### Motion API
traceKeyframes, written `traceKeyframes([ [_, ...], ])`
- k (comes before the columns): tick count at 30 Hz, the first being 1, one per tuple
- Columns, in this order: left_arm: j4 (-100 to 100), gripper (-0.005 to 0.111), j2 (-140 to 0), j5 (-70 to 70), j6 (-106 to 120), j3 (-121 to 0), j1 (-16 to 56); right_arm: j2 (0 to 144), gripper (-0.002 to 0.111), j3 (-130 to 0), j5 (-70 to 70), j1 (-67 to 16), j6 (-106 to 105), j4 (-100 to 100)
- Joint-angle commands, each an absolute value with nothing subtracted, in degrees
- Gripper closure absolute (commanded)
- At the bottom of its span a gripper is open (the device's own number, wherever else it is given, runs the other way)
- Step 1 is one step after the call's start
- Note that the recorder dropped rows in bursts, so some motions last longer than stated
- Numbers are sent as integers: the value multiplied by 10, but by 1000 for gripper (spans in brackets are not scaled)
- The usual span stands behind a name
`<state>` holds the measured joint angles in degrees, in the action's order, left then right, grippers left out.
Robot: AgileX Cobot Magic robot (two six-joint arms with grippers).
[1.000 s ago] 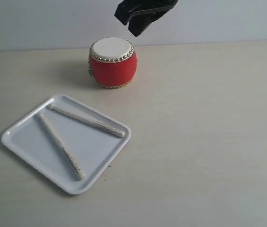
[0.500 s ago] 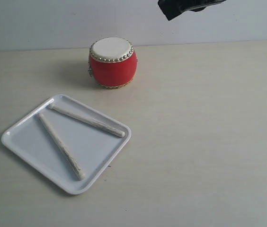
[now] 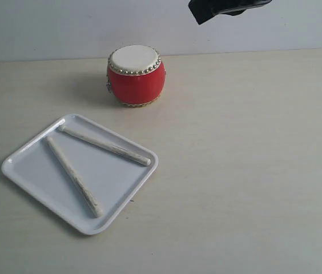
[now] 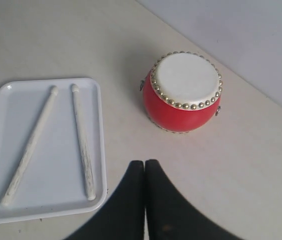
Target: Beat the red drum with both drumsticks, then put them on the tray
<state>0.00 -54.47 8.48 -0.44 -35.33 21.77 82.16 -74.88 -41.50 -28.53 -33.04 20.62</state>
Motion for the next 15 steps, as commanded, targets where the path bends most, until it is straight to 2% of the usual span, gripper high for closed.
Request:
traceKeyframes([
  [1, -8, 107, -540, 76, -7, -352, 216, 821, 108, -746, -407, -282, -328, 210],
  [12, -8, 107, -533, 76, -7, -352, 215, 821, 108, -746, -407, -282, -328, 210],
  [15, 0, 107, -503, 79, 37, -352, 188, 821, 108, -746, -407, -282, -328, 210],
])
